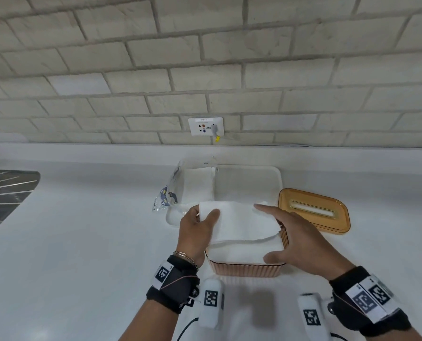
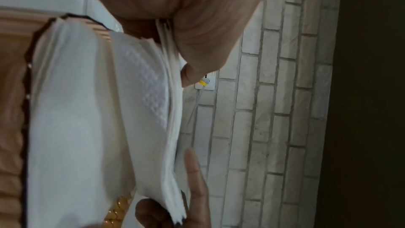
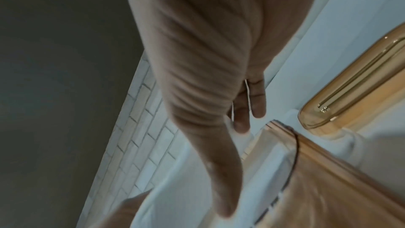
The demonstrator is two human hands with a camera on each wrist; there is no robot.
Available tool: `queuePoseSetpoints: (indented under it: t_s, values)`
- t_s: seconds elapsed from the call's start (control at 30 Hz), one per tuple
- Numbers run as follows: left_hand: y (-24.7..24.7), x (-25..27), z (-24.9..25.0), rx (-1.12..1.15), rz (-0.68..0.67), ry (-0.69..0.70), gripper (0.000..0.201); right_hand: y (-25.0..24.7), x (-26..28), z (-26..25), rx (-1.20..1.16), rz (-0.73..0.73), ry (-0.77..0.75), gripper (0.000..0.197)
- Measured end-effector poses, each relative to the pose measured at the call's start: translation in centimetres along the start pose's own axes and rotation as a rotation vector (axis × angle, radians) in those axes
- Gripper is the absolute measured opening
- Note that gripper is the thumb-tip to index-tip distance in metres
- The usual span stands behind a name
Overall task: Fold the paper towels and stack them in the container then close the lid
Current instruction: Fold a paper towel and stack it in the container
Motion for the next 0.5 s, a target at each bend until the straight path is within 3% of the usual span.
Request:
queuePoseSetpoints:
  t_s: [0.13, 0.2, 0.27, 0.4, 0.5]
  values:
    - [0.2, 0.0, 0.9, 0.066, -0.004, -0.063, 0.029, 0.7, -1.1, 0.2, -0.13, 0.27, -0.105, 0.052]
    - [-0.1, 0.0, 1.4, 0.064, -0.029, -0.079, 0.045, 0.4, -1.3, 0.0, -0.169, 0.375, -0.119, 0.035]
    - [-0.3, 0.2, 2.4, -0.018, -0.081, -0.053, 0.046, -0.3, -1.5, -0.2, -0.198, 0.395, -0.099, 0.023]
    - [-1.6, 0.6, 4.0, -0.235, -0.337, 0.132, 0.054, -2.1, -1.1, -1.1, -0.343, 0.26, -0.042, 0.036]
    - [-2.3, 1.0, 4.3, -0.333, -0.446, 0.245, 0.041, -2.5, -0.5, -1.7, -0.573, 0.113, 0.038, 0.036]
Point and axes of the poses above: each hand's wrist, its own x-axis away from the middle knuckle, its own y-axis out of the palm, z = x × y, the point moved 1 cm from there along -x, towards the middle knuckle, and after that the axes turned 13 degrees about y, right-handed, at the moved point
